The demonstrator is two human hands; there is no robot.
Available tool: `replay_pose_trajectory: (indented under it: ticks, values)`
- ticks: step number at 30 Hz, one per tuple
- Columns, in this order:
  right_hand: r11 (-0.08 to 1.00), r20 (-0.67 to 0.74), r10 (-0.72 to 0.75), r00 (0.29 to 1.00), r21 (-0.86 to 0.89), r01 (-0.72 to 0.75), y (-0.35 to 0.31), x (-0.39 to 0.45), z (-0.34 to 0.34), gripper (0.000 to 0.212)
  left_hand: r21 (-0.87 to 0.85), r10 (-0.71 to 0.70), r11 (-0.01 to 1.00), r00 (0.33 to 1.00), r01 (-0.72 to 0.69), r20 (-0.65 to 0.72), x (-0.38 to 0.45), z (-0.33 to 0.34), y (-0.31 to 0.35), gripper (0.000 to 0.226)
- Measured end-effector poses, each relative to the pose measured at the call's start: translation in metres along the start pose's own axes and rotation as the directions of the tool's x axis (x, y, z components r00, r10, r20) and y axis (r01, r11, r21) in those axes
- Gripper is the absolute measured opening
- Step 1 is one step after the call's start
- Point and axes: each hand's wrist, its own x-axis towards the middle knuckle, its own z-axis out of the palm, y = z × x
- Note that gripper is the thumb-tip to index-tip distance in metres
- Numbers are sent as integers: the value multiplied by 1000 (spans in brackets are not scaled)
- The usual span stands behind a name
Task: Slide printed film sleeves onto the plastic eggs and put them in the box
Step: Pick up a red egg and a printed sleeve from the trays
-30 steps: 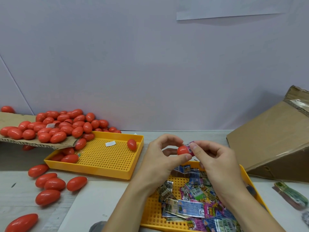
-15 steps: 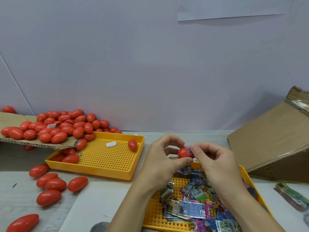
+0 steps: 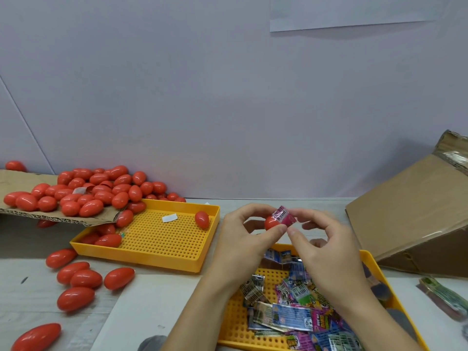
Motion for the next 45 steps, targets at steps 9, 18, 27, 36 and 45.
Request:
replay_pose_trajectory:
  ticks: [9,18,27,36,45]
  values:
    - [905,4,-164,986,-398,152,0,-4,7,37,-49,-30,998,999,31,18,-1,5,0,19]
    - [856,-41,-260,965,-473,210,-1,-6,5,43,-66,-55,996,998,57,35,2,11,-3,21]
    - [886,39,-255,966,-391,250,-1,-6,7,33,-125,-117,983,984,134,133,1,13,-2,16]
    - [891,107,-265,958,-353,286,-2,-6,6,29,22,-114,994,977,111,179,3,8,-5,23]
    - [900,117,-326,938,-264,345,-5,-5,7,23,-86,-122,986,973,141,194,1,8,-5,35]
